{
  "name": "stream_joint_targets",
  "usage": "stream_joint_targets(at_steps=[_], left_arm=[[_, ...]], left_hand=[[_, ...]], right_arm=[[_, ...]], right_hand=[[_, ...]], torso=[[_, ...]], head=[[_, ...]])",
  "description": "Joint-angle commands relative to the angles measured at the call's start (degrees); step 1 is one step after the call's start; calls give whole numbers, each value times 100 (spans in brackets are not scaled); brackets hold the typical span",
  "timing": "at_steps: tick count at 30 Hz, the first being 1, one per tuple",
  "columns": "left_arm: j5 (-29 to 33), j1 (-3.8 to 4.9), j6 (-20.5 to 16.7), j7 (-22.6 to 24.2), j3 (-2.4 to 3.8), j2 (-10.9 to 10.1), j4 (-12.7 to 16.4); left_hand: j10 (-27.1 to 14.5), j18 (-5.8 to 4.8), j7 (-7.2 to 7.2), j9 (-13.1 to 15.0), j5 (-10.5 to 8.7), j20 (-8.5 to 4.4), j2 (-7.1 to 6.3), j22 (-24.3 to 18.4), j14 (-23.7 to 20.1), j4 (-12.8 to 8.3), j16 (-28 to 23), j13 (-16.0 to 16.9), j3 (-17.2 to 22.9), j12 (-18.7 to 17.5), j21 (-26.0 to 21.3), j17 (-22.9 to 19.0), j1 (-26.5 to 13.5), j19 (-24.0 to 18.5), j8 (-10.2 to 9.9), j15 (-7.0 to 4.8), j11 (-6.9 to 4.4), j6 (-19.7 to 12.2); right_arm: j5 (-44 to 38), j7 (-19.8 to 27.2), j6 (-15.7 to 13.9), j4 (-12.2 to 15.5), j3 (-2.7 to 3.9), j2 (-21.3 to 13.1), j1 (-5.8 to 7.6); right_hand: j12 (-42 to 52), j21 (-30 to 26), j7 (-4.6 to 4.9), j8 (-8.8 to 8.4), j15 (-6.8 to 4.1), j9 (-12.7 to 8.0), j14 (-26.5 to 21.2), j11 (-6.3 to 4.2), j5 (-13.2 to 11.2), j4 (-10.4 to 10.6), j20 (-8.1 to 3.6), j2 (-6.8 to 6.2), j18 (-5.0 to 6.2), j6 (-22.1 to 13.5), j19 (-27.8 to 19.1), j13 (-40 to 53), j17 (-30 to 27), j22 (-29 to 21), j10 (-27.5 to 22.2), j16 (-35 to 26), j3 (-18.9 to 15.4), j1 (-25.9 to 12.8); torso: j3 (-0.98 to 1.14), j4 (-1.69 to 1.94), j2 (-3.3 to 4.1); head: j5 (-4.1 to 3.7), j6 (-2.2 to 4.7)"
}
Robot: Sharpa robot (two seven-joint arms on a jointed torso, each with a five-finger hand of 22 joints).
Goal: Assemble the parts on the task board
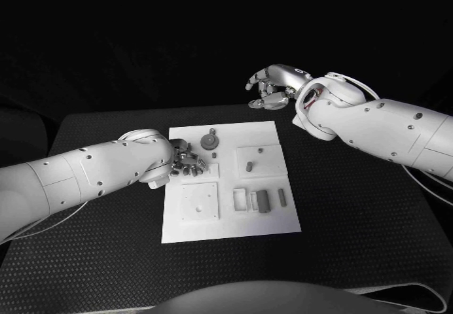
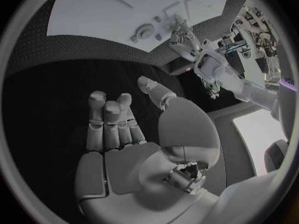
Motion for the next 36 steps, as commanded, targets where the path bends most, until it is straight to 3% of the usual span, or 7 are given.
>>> stream_joint_targets(at_steps=[1,5,26,29,31,33,36], left_arm=[[74,0,-13,77,0,3,10],[75,0,-1,75,0,4,8],[167,3,-105,126,19,-153,146],[267,13,-96,122,70,-254,242],[357,14,-26,120,239,-261,227],[437,32,-10,139,294,-303,237],[559,69,38,170,489,-344,224]], left_hand=[[-52,213,12,17,-311,-41,-143,81,0,117,23,-8,67,33,-32,-2,-52,11,17,-39,-9,33],[-56,216,13,30,-497,-43,-222,81,-4,200,26,-11,120,39,-35,-3,-81,12,20,-40,-10,27],[-66,220,18,42,-510,-47,-115,87,-9,169,29,-13,130,43,-31,-2,-45,8,19,-40,-10,10],[-67,220,19,42,-508,-47,-110,86,-10,168,28,-14,128,43,-32,-3,-47,7,19,-40,-9,9],[-72,223,21,43,-499,-49,-92,86,-12,160,25,-15,125,41,-34,-4,-46,3,17,-40,-9,3],[-99,227,34,43,-490,-53,-61,83,-23,138,7,-21,103,31,-45,-15,-58,-12,4,-40,-6,-27],[-168,239,64,52,-474,-64,-16,73,-37,95,-35,-38,79,7,-74,-41,-66,-42,-19,-50,-18,-94]], right_arm=[[-12,30,40,2,4,3,-2],[-12,28,41,-1,4,2,-2],[-7,24,57,-43,3,0,-3],[0,23,60,-73,3,-9,-3],[4,21,63,-102,3,-6,-3],[7,24,62,-125,3,-5,-3],[12,23,64,-157,3,6,-5]], right_hand=[[29,-18,193,25,23,-8,-11,10,2,-15,-32,46,133,-74,-11,-9,-9,29,2,-16,-19,-7],[29,-18,194,25,23,-9,-11,10,3,-16,-32,46,133,-75,-11,-10,-9,30,2,-16,-19,-7],[30,-19,194,27,23,-13,-11,11,2,-16,-32,48,133,-75,-10,-13,-11,30,2,-16,-19,-8],[30,-19,194,27,23,-14,-11,11,2,-15,-32,47,133,-75,-10,-13,-11,30,2,-16,-20,-9],[30,-19,194,27,24,-14,-11,11,2,-15,-32,46,133,-76,-10,-13,-11,30,2,-16,-21,-10],[30,-19,194,28,24,-14,-11,11,2,-14,-32,46,133,-75,-10,-13,-11,30,2,-16,-21,-11],[30,-19,195,28,24,-15,-11,11,2,-13,-31,46,133,-75,-10,-14,-11,30,2,-16,-21,-12]], torso=[[2,-3,1],[3,-6,1],[-1,1,-3],[-1,6,-9],[1,13,-15],[2,15,-13],[0,7,-8]], head=[[-5,-1],[-6,3],[-12,37],[-16,42],[-13,58],[-9,74],[-2,105]])
